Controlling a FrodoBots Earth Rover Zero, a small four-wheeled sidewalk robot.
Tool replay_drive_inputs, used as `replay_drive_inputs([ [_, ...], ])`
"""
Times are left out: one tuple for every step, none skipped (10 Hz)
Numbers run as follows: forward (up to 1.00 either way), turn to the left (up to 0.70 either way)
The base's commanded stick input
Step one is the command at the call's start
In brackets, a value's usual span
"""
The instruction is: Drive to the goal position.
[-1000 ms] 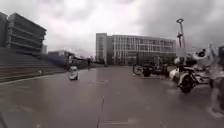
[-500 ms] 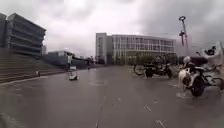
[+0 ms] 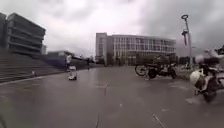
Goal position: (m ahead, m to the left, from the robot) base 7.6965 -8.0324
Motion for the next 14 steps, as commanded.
replay_drive_inputs([
  [0.70,0.00],
  [0.70,0.00],
  [0.70,0.00],
  [0.70,0.00],
  [0.70,0.00],
  [0.70,0.00],
  [0.70,0.00],
  [0.70,0.00],
  [0.70,0.00],
  [0.70,0.00],
  [0.70,0.00],
  [0.70,0.00],
  [0.70,0.00],
  [0.70,0.00],
])
